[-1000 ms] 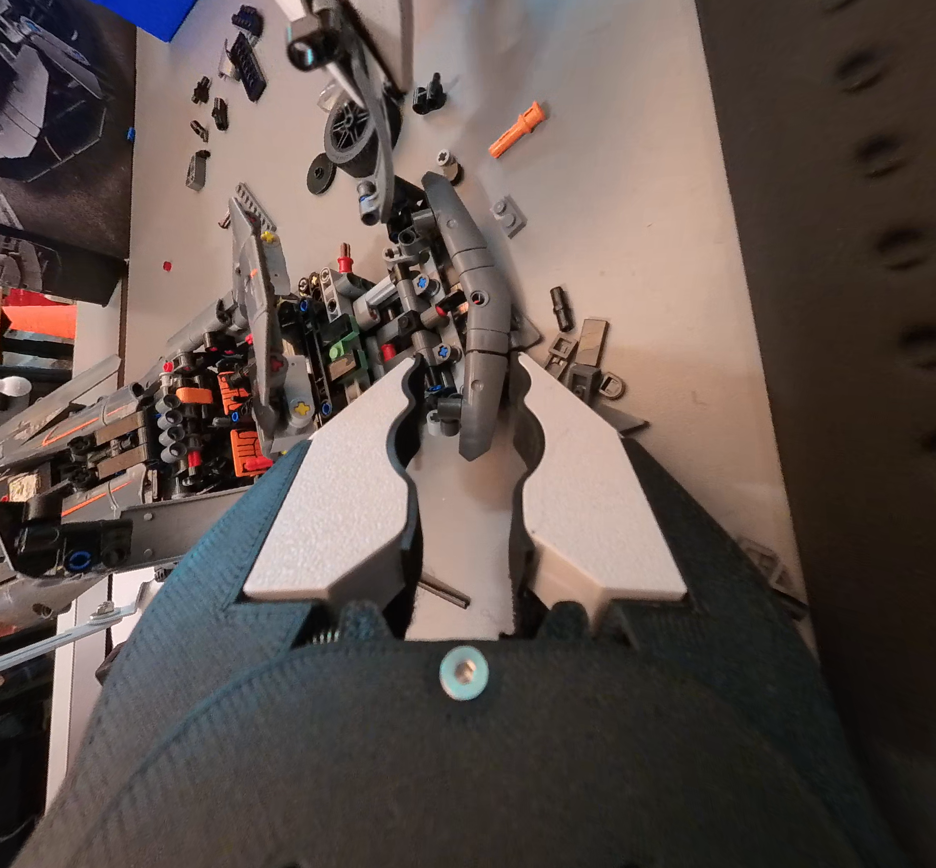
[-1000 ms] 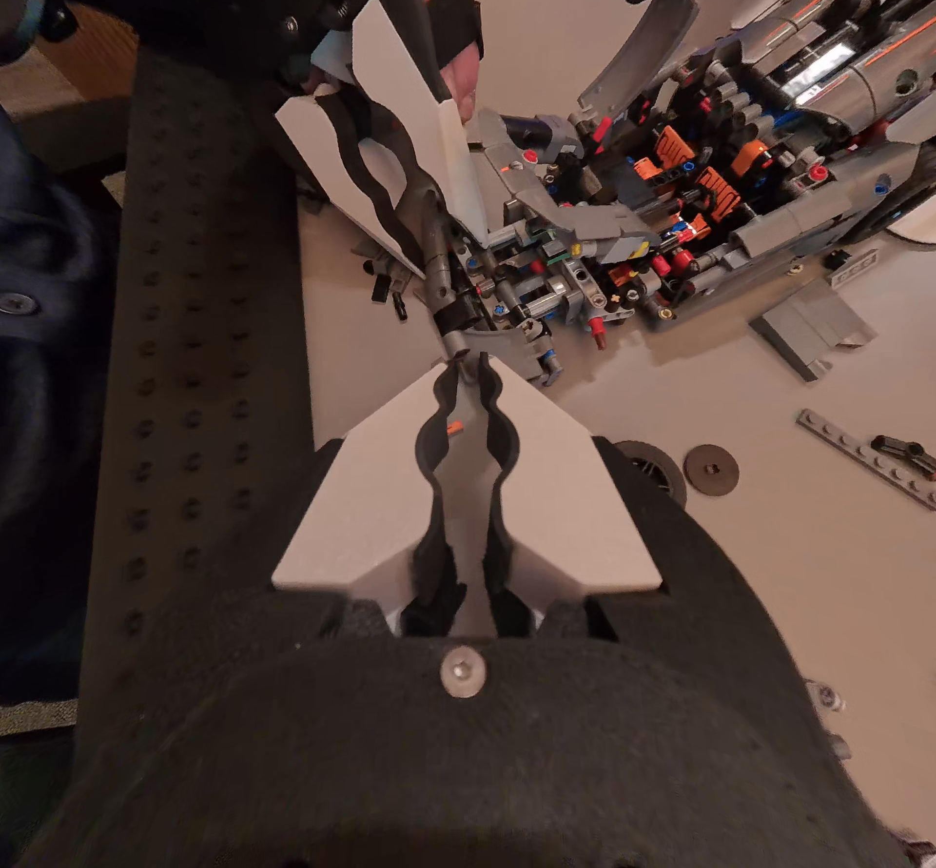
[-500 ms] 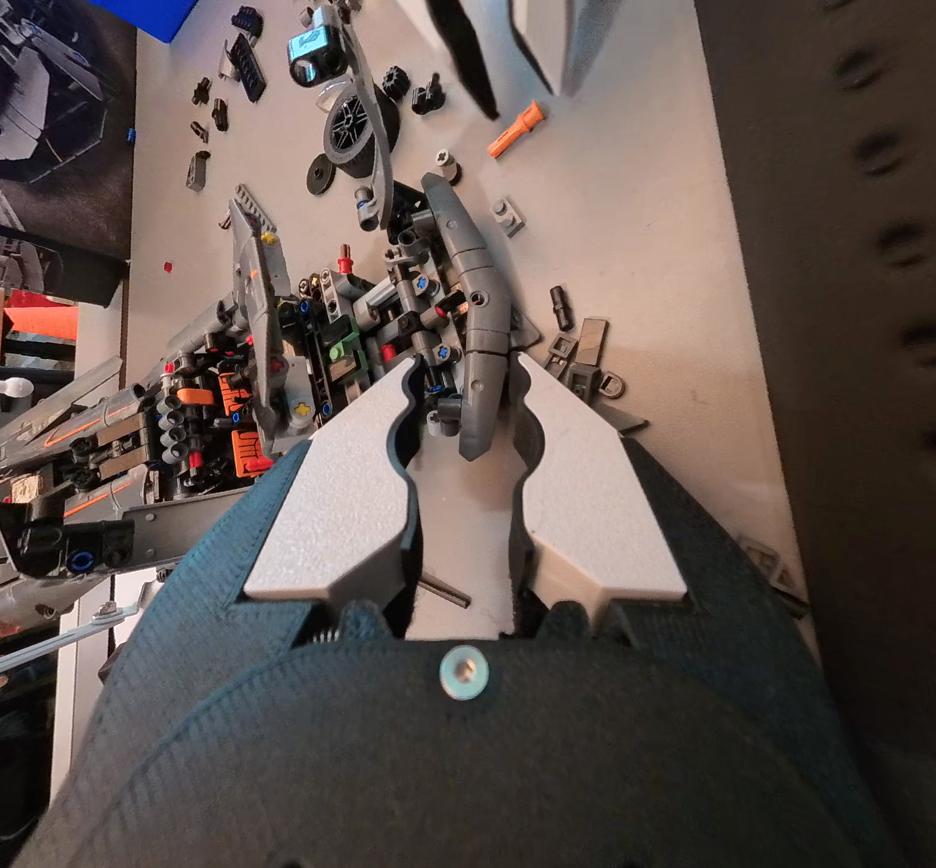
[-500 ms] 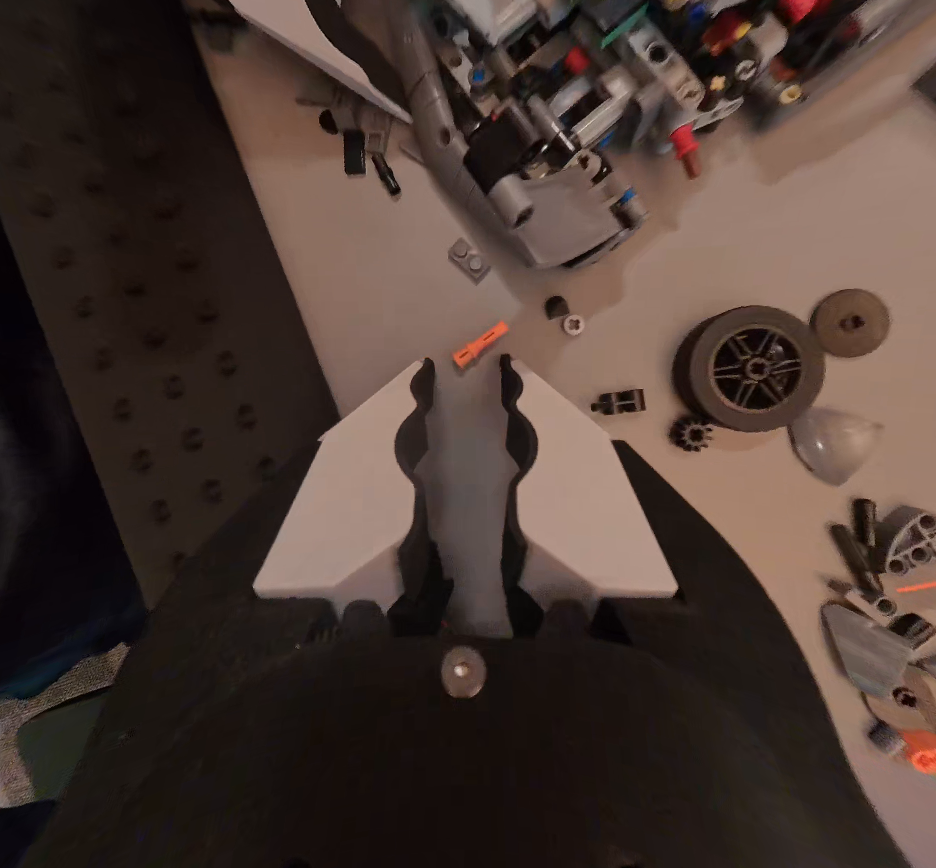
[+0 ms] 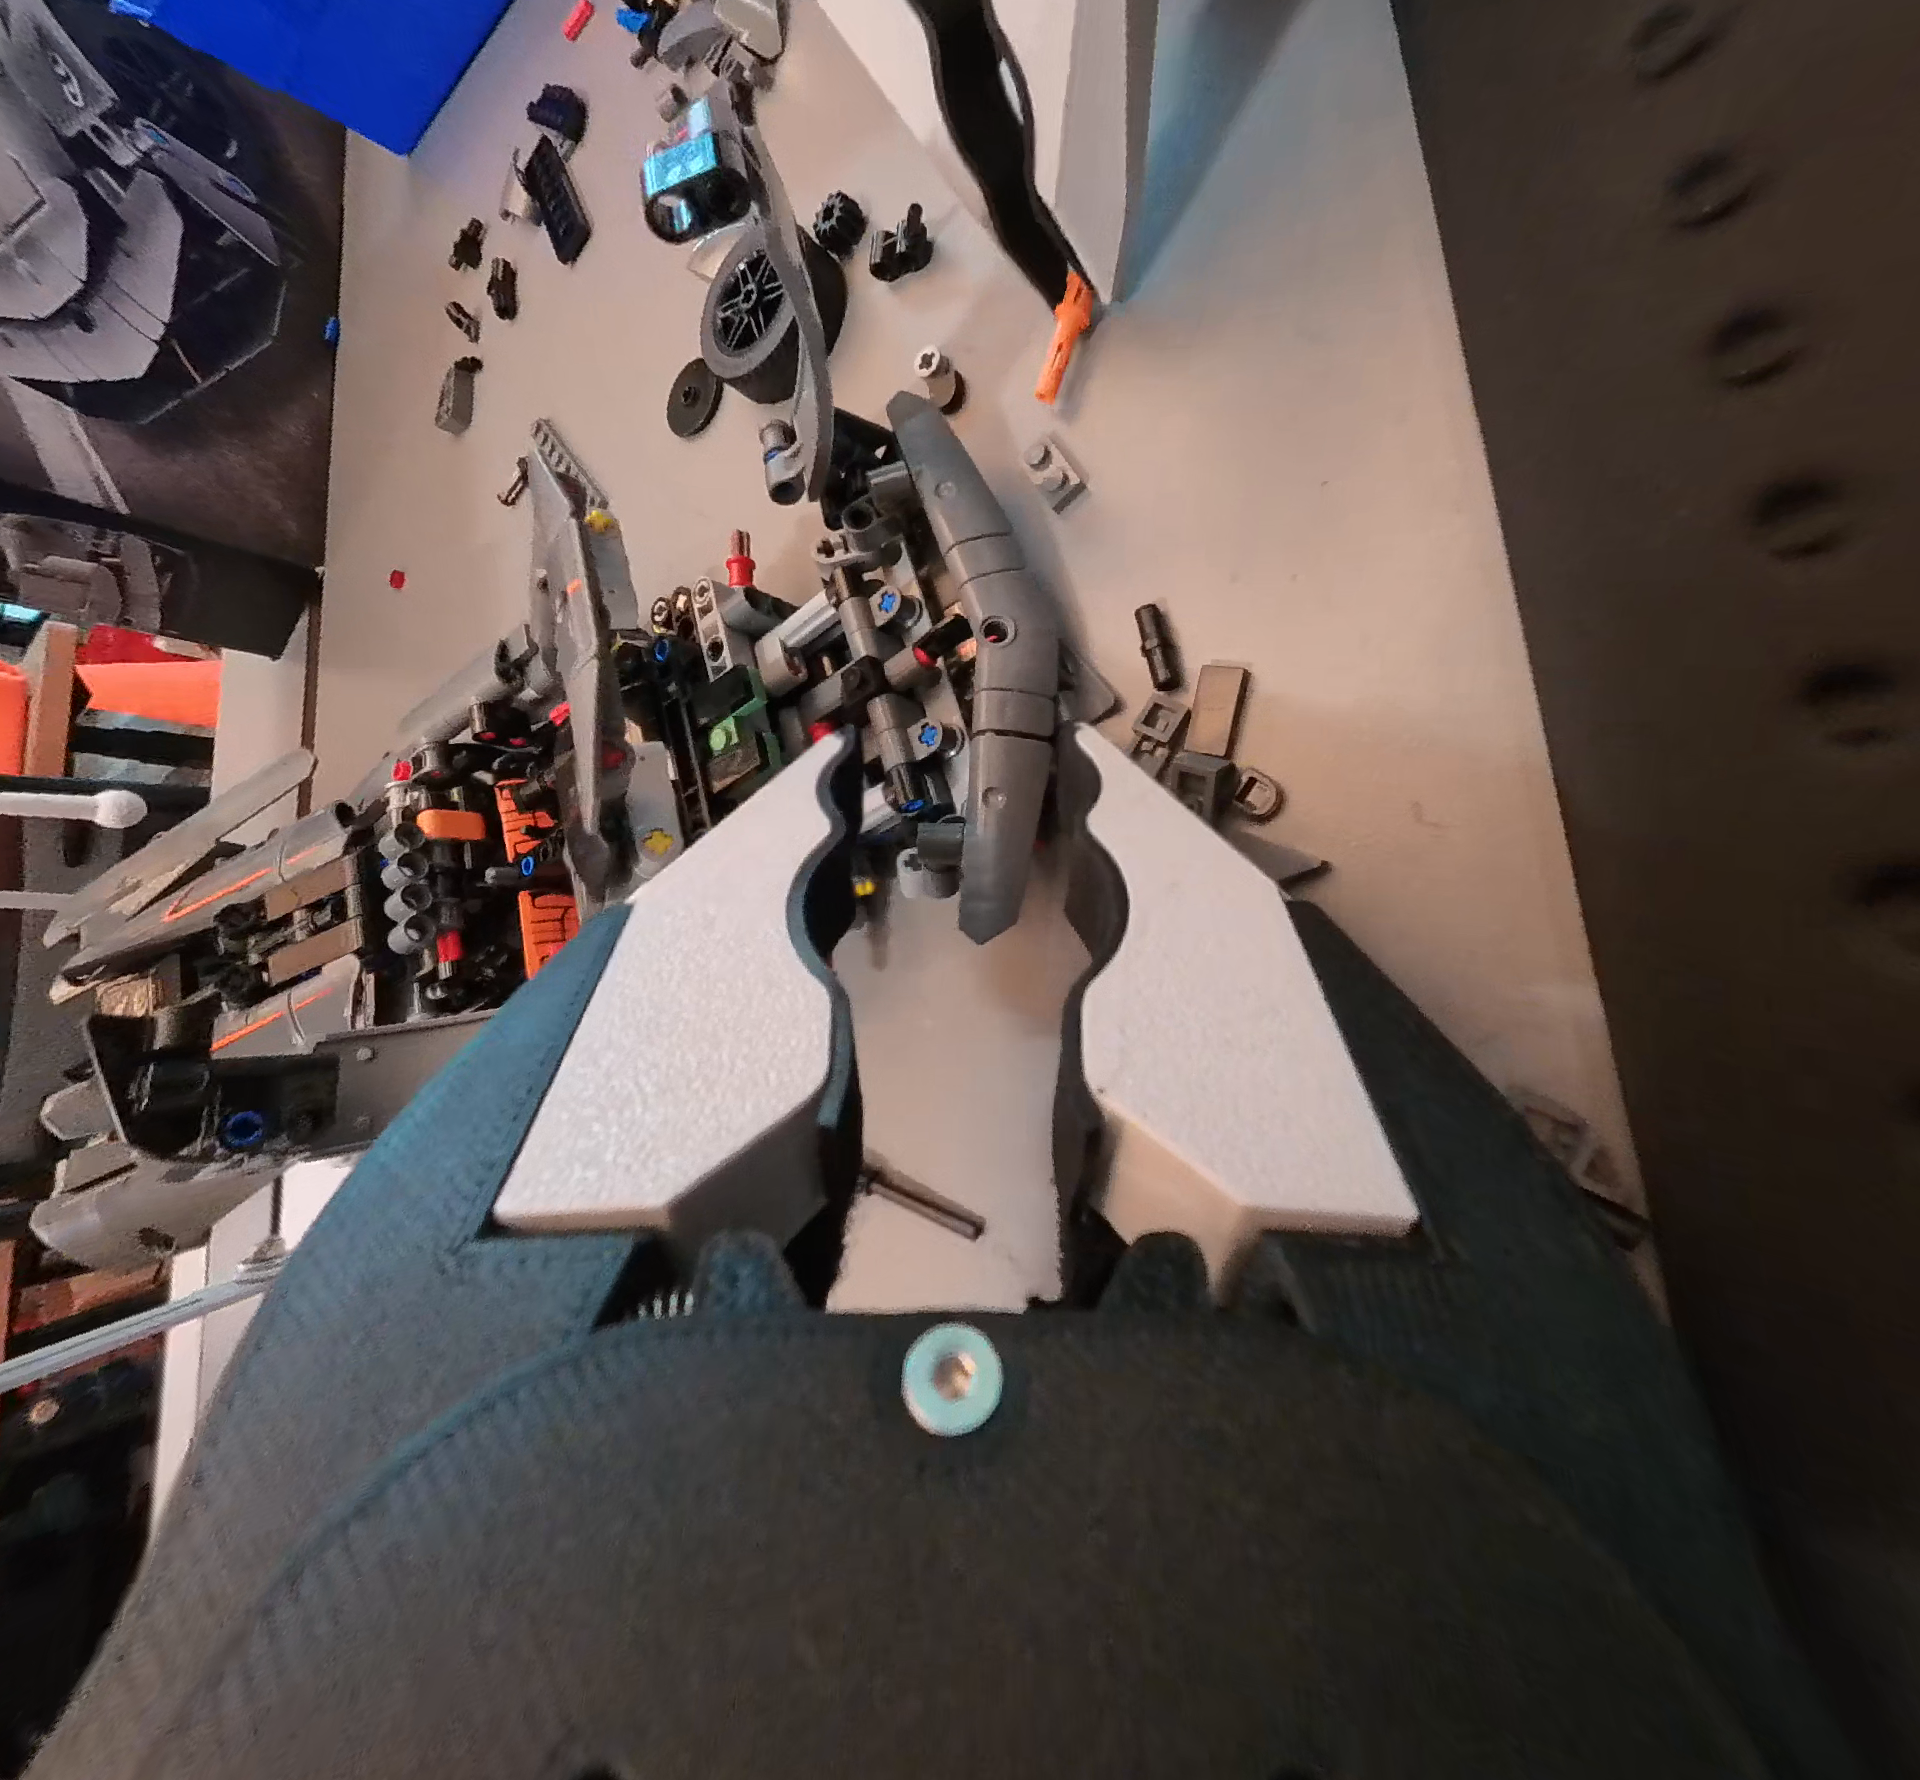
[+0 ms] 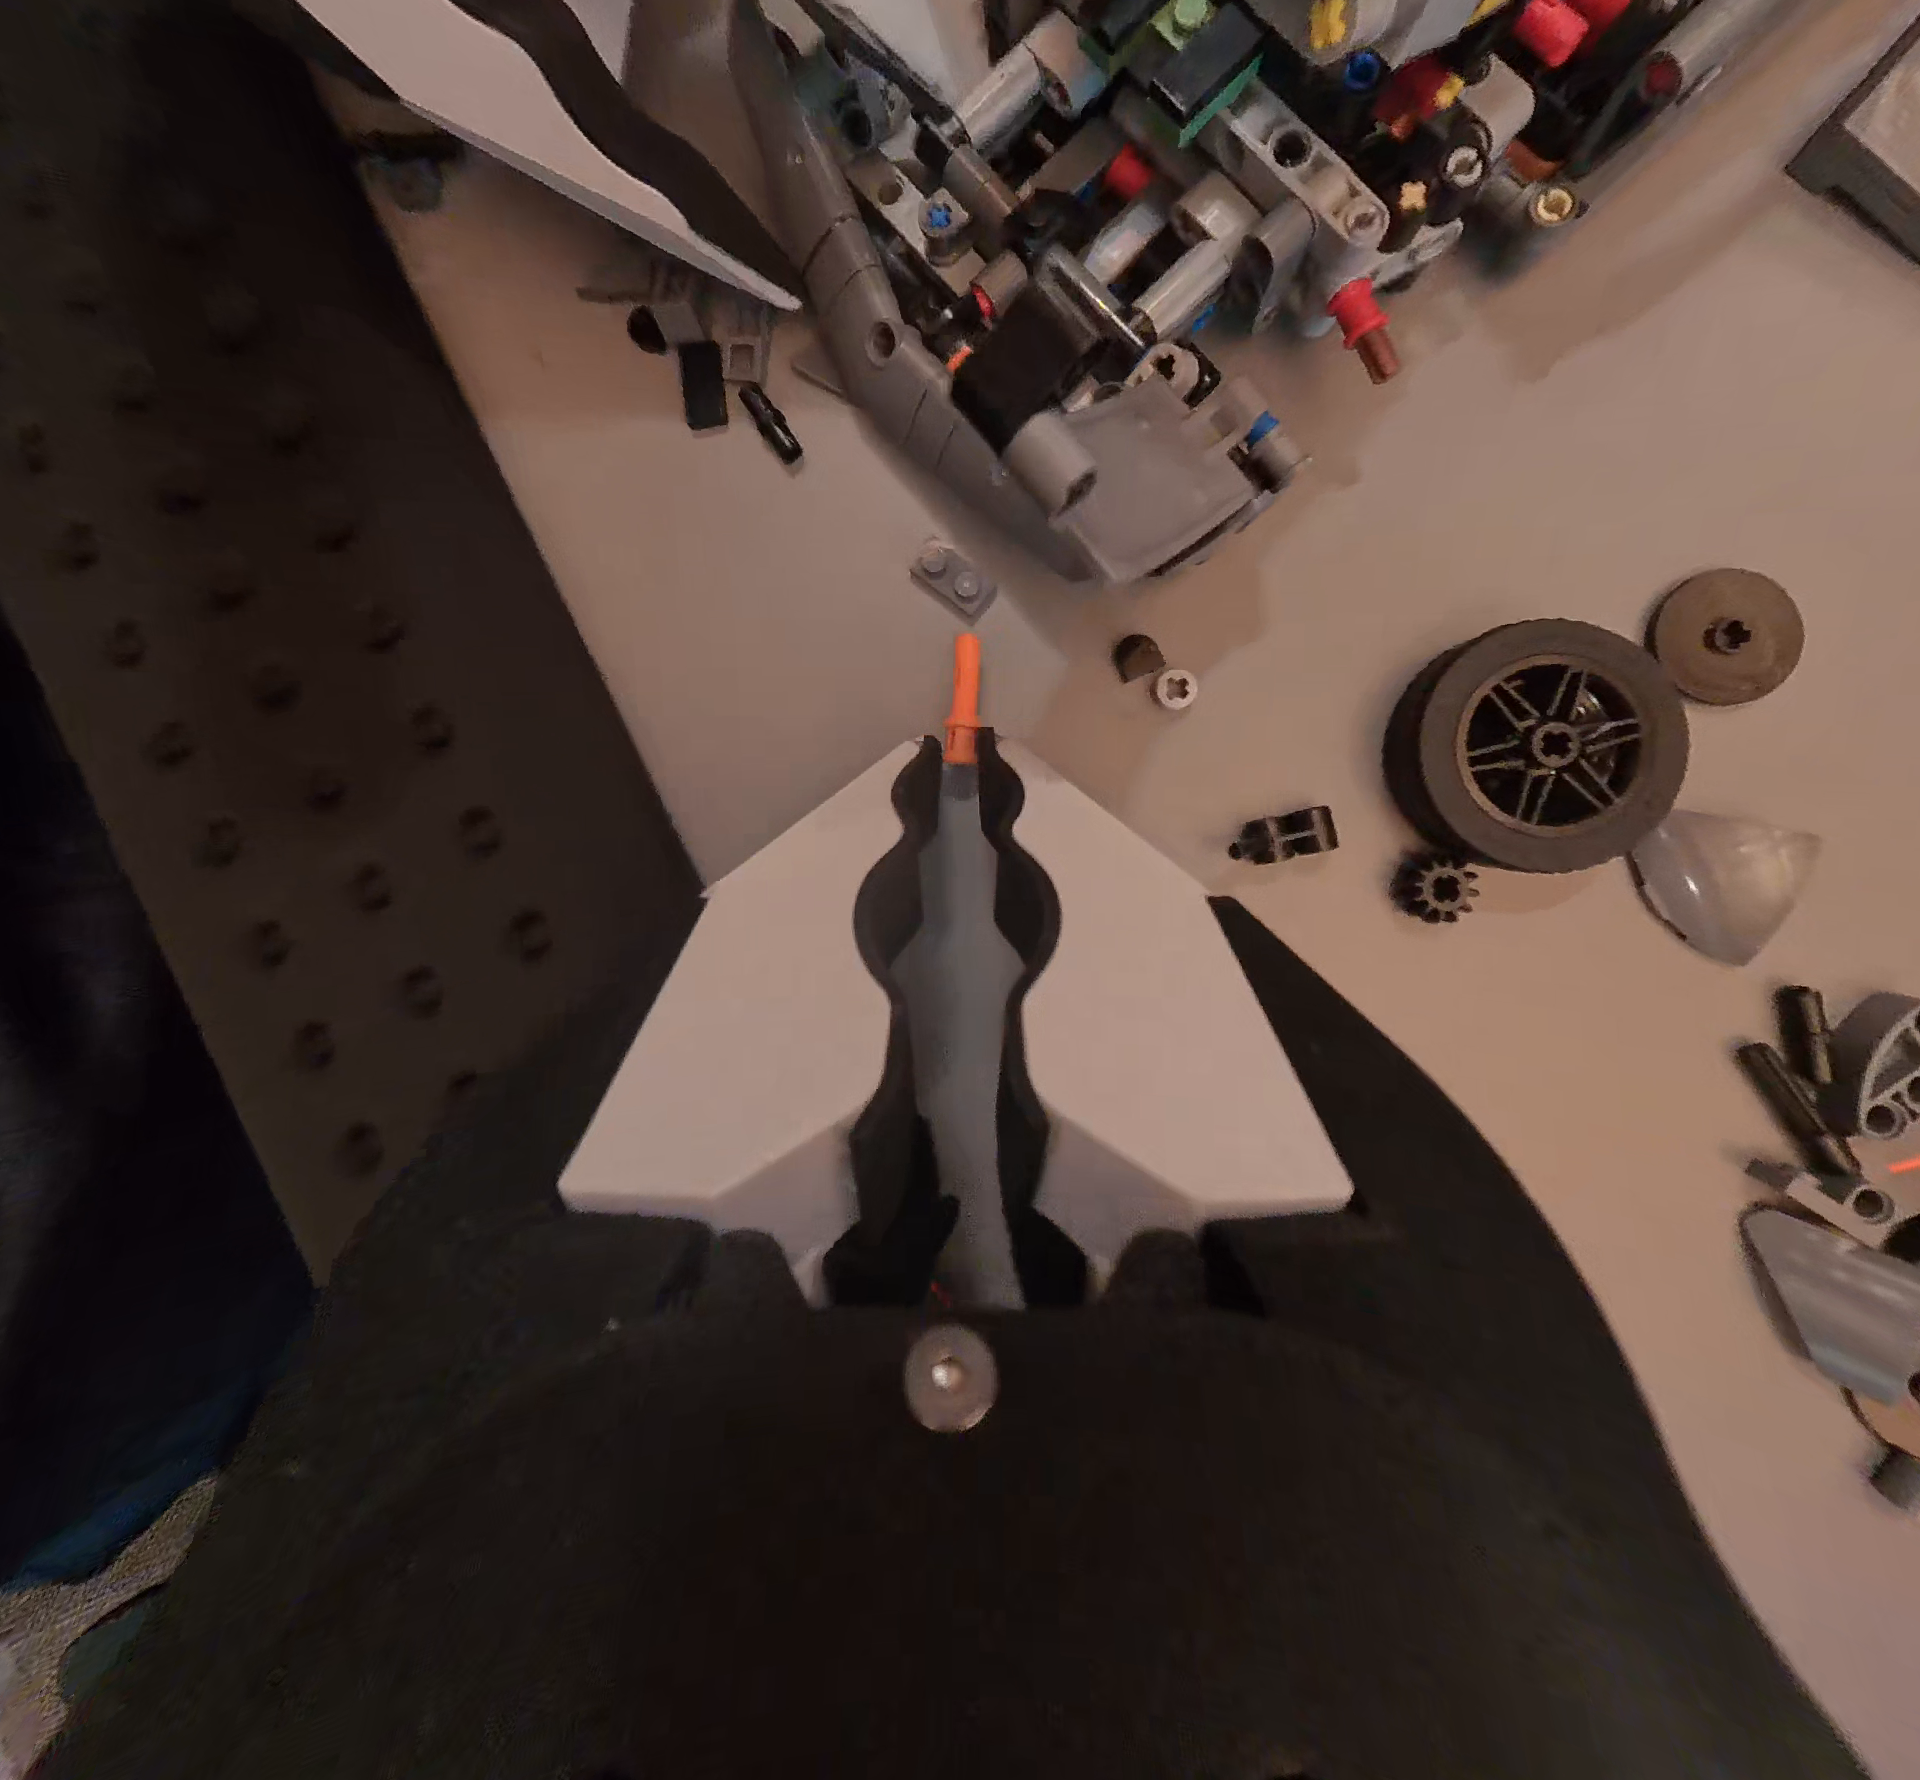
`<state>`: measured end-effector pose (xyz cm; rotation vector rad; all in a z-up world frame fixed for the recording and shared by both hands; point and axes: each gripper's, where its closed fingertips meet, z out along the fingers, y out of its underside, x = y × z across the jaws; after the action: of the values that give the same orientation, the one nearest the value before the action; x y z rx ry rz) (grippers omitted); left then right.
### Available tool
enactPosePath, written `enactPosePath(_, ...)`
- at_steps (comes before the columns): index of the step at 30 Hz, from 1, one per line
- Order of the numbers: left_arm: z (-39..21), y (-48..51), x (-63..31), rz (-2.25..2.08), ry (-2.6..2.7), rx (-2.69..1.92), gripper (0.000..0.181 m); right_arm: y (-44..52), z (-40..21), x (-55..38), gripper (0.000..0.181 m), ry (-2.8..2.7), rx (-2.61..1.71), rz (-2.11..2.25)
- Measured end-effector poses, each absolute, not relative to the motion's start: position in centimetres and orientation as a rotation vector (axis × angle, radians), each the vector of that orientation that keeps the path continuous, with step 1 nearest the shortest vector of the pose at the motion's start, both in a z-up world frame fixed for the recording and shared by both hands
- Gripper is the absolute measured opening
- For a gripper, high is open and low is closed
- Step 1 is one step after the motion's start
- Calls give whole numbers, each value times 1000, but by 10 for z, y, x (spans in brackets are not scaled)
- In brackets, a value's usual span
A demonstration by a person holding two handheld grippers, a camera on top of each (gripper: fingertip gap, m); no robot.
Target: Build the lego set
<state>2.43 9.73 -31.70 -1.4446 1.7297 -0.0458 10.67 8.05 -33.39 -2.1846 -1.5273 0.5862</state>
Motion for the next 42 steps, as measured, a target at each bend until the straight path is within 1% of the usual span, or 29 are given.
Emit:
enactPosePath(3,-313,94,26,-55,1728,-1412,31,70,-318,99,4,-1508,-2132,690)
enactPosePath(7,-293,81,37,-112,1703,-1306,27,60,-293,85,4,-1453,-2067,839)
enactPosePath(12,-274,62,52,-57,1700,-1133,30,50,-278,66,5,-1447,-2032,959)
enactPosePath(16,-275,58,56,67,1727,-1049,13,43,-271,53,5,-1454,-2003,1018)
enactPosePath(18,-274,59,55,103,1719,-1024,2,43,-268,50,5,-1441,-1999,1031)
enactPosePath(19,-273,60,54,102,1715,-1032,1,44,-266,49,5,-1421,-1999,1036)
enactPosePath(24,-270,70,48,82,1682,-1075,1,53,-259,42,4,-1357,-1984,957)
enactPosePath(25,-271,74,45,87,1671,-1094,4,56,-260,41,4,-1348,-1986,906)
enactPosePath(27,-273,83,38,112,1663,-1133,16,64,-258,38,4,-1300,-2003,853)
enactPosePath(28,-273,89,33,117,1654,-1160,17,66,-258,37,4,-1277,-2018,838)
enactPosePath(30,-277,98,21,96,1645,-1236,14,76,-263,39,4,-1234,-2057,756)
enactPosePath(32,-285,109,9,89,1631,-1328,19,82,-268,37,4,-1209,-2080,715)
enactPosePath(34,-288,116,2,61,1604,-1382,17,88,-274,36,4,-1198,-2094,631)
enactPosePath(36,-292,122,-3,59,1603,-1423,20,97,-280,38,4,-1184,-2091,535)
enactPosePath(38,-291,123,-3,64,1592,-1401,20,103,-284,38,4,-1155,-2100,512)
enactPosePath(39,-289,124,-3,63,1583,-1392,26,105,-284,36,4,-1139,-2096,513)
enactPosePath(42,-285,128,-7,93,1562,-1395,26,109,-286,38,3,-1125,-2101,452)
